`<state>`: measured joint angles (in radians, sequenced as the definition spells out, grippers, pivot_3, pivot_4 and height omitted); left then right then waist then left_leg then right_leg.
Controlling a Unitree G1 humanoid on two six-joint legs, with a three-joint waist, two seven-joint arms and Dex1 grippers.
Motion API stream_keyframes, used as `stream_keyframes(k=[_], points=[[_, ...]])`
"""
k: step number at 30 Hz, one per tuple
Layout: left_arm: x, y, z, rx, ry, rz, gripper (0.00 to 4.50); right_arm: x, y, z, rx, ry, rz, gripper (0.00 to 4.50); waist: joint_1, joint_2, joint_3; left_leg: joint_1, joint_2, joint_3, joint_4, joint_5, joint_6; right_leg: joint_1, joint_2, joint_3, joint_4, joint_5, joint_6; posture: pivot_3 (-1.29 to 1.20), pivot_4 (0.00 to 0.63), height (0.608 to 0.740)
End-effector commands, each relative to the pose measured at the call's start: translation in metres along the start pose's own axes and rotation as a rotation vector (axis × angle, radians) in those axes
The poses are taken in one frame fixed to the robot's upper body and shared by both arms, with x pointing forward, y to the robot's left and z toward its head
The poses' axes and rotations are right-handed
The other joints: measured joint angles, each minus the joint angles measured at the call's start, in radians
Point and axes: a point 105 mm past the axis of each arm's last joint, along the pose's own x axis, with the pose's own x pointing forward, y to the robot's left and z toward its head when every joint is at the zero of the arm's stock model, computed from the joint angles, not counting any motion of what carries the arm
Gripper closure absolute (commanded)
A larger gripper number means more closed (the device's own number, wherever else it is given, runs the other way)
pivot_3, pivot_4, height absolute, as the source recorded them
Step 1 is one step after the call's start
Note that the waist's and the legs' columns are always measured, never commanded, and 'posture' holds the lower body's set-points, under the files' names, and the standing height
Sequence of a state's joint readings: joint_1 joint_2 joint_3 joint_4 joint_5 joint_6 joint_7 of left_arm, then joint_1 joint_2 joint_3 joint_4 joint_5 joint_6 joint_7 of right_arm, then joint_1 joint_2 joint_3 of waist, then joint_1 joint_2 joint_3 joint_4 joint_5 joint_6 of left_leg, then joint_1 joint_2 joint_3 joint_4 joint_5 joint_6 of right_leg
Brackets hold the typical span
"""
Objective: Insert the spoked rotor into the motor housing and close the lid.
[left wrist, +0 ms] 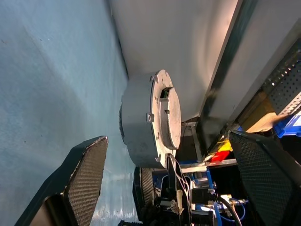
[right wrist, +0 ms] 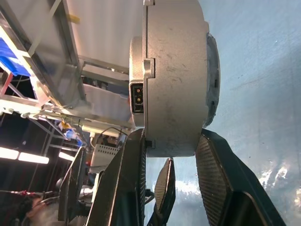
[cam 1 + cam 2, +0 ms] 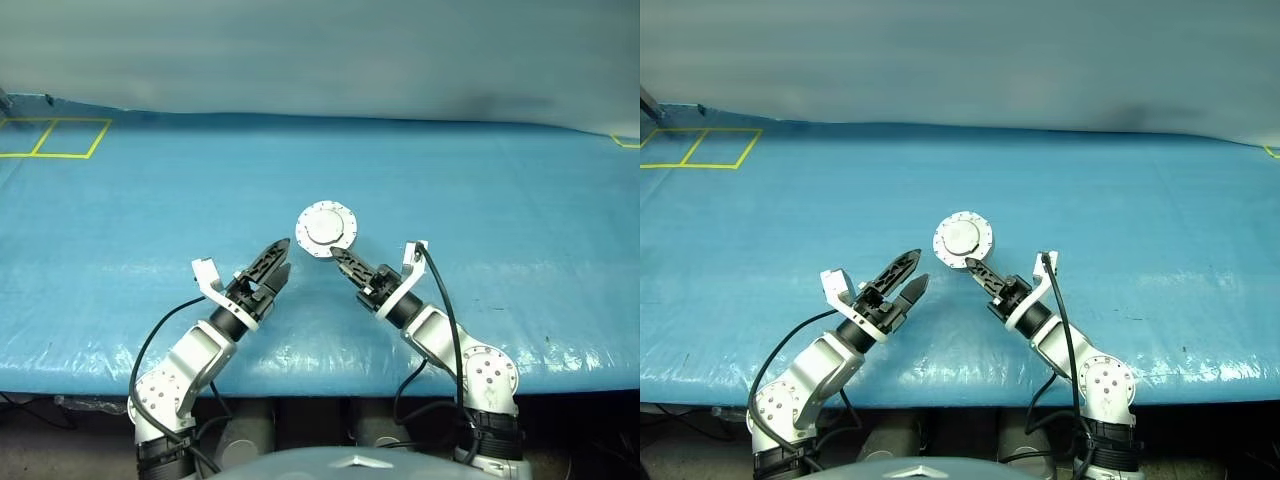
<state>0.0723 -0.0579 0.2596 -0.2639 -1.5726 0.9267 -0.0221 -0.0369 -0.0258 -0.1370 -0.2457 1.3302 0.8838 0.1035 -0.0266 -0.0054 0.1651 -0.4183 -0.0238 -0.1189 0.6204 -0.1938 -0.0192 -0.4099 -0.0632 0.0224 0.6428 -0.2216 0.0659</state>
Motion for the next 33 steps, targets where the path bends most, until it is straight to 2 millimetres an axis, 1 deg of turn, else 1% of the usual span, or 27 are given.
stream_keyframes(k=[1, 5, 11, 17, 23, 28, 31, 33], points=[[0.002, -0.005, -0.001, -0.019, 0.003, -0.038, 0.04, 0.006, 0.04, 0.0, -0.016, 0.001, 0.167, 3.35, 0.0, 0.0, 0.0, 0.0, 0.0, 0.0, 0.0, 0.0, 0.0, 0.0, 0.0, 0.0, 0.0, 0.0, 0.0, 0.0, 0.15, 0.74], [0.002, -0.005, -0.001, -0.019, 0.003, -0.057, 0.04, 0.007, 0.045, -0.007, -0.008, 0.034, 0.183, 3.35, 0.0, 0.0, 0.0, 0.0, 0.0, 0.0, 0.0, 0.0, 0.0, 0.0, 0.0, 0.0, 0.0, 0.0, 0.0, 0.0, 0.15, 0.74], [0.003, -0.001, 0.003, -0.016, -0.012, -0.055, 0.04, 0.005, 0.05, -0.017, 0.021, 0.076, 0.202, 3.35, 0.0, 0.0, 0.0, 0.0, 0.0, 0.0, 0.0, 0.0, 0.0, 0.0, 0.0, 0.0, 0.0, 0.0, 0.0, 0.0, 0.15, 0.74], [0.005, 0.0, 0.005, -0.01, -0.019, -0.071, 0.04, 0.002, 0.051, -0.028, 0.048, 0.118, 0.193, 3.35, 0.0, 0.0, 0.0, -0.001, 0.0, 0.0, 0.0, 0.0, 0.0, -0.001, 0.0, 0.0, 0.0, 0.0, 0.0, 0.0, 0.15, 0.74], [0.005, 0.0, 0.001, -0.017, 0.008, -0.074, 0.04, 0.0, 0.051, -0.035, 0.061, 0.136, 0.184, 3.35, 0.0, 0.0, 0.0, -0.001, 0.0, 0.0, 0.0, 0.0, 0.0, -0.001, 0.0, 0.0, 0.0, 0.0, 0.0, 0.0, 0.15, 0.74], [0.006, 0.002, -0.003, -0.034, 0.028, -0.068, 0.04, 0.0, 0.053, -0.037, 0.07, 0.142, 0.193, 3.35, 0.0, 0.0, 0.0, -0.001, 0.0, 0.0, 0.0, 0.0, 0.0, -0.001, 0.0, 0.0, 0.0, 0.0, 0.0, 0.0, 0.15, 0.74], [0.005, 0.004, -0.004, -0.041, 0.024, -0.064, 0.64, 0.0, 0.053, -0.037, 0.073, 0.144, 0.194, 3.35, 0.0, 0.0, 0.0, -0.001, 0.0, 0.0, 0.0, 0.0, 0.0, -0.001, 0.0, 0.0, 0.0, 0.0, 0.0, 0.0, 0.15, 0.74], [0.003, 0.003, -0.003, -0.044, 0.02, -0.068, 1.28, 0.0, 0.053, -0.037, 0.07, 0.144, 0.189, 3.35, 0.001, 0.0, 0.0, -0.001, 0.0, 0.0, 0.0, 0.0, 0.0, -0.001, 0.0, 0.0, -0.001, 0.0, 0.0, 0.0, 0.15, 0.74]])
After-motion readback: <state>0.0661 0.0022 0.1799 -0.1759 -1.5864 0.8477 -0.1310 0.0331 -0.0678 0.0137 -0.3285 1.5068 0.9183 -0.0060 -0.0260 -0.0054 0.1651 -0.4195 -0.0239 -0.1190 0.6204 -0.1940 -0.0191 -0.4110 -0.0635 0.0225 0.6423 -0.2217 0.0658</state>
